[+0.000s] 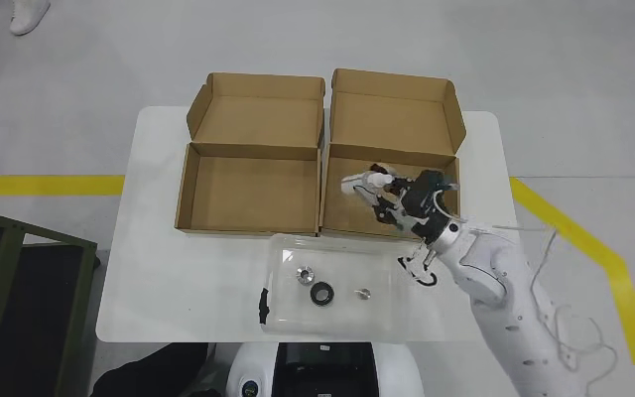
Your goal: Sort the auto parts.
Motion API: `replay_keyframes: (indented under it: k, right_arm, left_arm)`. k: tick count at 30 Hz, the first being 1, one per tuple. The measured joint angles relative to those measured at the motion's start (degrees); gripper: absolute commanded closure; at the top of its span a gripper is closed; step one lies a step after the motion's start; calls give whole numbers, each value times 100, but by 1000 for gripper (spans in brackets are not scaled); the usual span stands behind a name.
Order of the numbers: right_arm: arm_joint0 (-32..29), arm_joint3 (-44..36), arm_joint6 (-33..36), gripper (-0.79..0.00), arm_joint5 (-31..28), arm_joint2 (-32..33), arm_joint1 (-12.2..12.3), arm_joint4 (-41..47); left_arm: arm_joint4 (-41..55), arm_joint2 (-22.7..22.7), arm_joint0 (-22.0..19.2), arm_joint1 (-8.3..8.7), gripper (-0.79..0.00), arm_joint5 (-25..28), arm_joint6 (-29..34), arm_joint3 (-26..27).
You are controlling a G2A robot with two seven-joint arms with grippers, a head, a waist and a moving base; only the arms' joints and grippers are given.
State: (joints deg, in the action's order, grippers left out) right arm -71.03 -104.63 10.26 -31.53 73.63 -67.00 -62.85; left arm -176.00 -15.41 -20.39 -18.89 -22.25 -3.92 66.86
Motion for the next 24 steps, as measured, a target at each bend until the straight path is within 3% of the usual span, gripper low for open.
replay_keyframes:
  k: [10,24]
  right_arm:
    - [765,975,604,0,131,-662,-105,-86]
    - [1248,1537,1027,0,431,-1152,-195,-646]
  left_arm:
    - [0,0,0,0,-785,0,0,0]
    - [0,0,0,0,-785,0,0,0]
